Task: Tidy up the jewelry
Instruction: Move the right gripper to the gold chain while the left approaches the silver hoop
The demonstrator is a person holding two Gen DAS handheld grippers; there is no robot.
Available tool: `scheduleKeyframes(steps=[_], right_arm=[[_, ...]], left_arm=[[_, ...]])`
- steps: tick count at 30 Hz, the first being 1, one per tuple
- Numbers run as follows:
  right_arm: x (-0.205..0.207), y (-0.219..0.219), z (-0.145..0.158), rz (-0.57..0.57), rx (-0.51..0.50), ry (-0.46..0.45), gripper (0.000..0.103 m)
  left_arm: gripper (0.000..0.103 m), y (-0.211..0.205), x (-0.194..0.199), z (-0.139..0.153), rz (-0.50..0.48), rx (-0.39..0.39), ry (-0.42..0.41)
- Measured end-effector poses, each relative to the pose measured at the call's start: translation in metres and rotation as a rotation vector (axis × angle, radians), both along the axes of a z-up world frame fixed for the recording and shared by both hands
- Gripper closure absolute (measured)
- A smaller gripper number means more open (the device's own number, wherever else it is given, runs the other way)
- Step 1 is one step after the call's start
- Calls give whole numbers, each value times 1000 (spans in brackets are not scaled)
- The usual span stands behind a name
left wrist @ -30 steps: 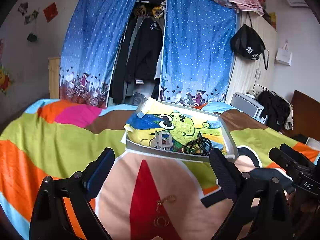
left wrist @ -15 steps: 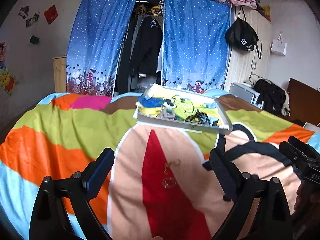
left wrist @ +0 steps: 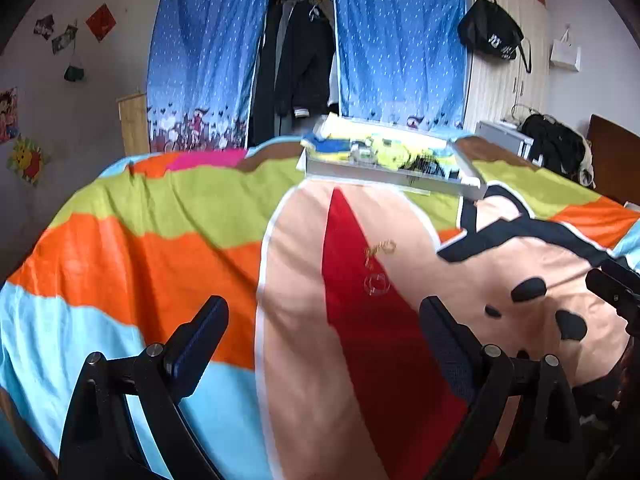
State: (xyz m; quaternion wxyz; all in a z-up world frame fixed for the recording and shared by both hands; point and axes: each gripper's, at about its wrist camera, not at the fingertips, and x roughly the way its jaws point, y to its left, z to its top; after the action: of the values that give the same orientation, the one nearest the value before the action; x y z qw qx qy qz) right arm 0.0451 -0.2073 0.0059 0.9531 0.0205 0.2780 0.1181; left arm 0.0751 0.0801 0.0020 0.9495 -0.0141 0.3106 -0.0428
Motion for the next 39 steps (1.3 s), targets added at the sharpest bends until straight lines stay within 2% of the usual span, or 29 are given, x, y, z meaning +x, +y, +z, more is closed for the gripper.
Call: scheduleKeyframes(steps=[11,17,29,34,39], right_arm=[[0,8,-40,13,-21,138,0],[6,9,-54,15,-36,185,0],[24,11,-55,23,-43,204,0],[42,10,-53,40,-45,201,0],[71,6,-49,100,-33,194,0]], left_arm=[[10,-4,-7,-38,5,11,113],[10,-5,-3,-49,8,-9,148],[10,-12,17,-53,20,-3,186],[10,-17,35,-54,18,-24,193],[10,-26,57,-53,-25,-43,186]])
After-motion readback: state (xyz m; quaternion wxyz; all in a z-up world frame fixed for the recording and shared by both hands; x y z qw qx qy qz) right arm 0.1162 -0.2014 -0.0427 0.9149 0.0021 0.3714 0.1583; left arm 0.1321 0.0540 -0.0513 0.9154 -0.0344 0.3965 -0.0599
